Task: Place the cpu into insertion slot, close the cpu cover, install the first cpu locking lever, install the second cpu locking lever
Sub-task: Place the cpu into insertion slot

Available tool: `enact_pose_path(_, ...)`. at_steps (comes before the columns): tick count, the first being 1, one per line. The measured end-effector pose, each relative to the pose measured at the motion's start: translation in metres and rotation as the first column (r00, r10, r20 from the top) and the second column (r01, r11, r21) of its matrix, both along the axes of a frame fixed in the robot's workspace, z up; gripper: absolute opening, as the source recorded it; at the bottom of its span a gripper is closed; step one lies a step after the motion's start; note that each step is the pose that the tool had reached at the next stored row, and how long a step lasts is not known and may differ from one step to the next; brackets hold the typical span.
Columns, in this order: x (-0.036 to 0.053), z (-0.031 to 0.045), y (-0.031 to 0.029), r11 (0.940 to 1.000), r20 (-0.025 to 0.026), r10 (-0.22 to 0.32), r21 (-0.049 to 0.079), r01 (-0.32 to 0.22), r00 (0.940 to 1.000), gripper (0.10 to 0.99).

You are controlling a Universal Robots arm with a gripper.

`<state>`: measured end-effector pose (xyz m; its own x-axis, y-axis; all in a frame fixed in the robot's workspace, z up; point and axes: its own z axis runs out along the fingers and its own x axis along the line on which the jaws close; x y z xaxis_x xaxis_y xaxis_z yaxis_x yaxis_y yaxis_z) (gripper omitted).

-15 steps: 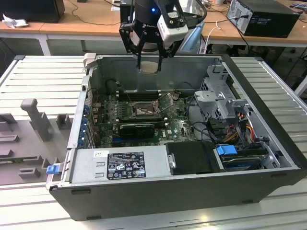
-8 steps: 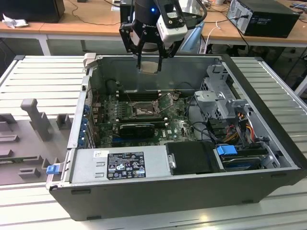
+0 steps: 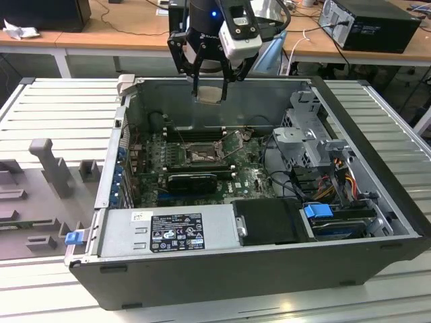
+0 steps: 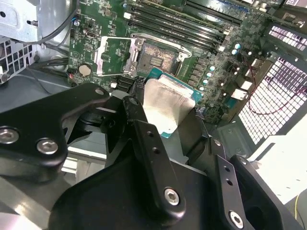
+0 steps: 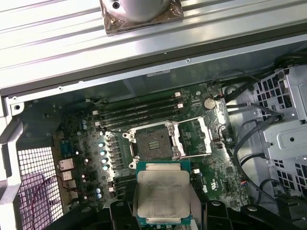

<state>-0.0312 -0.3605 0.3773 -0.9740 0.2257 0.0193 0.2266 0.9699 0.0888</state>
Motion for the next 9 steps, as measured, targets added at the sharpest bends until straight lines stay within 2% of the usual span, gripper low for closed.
enact_pose_path(9, 0.0, 0.0, 0.0, 0.9998, 0.0, -0.018, 0.0, 0.018, 0.9998, 0.529)
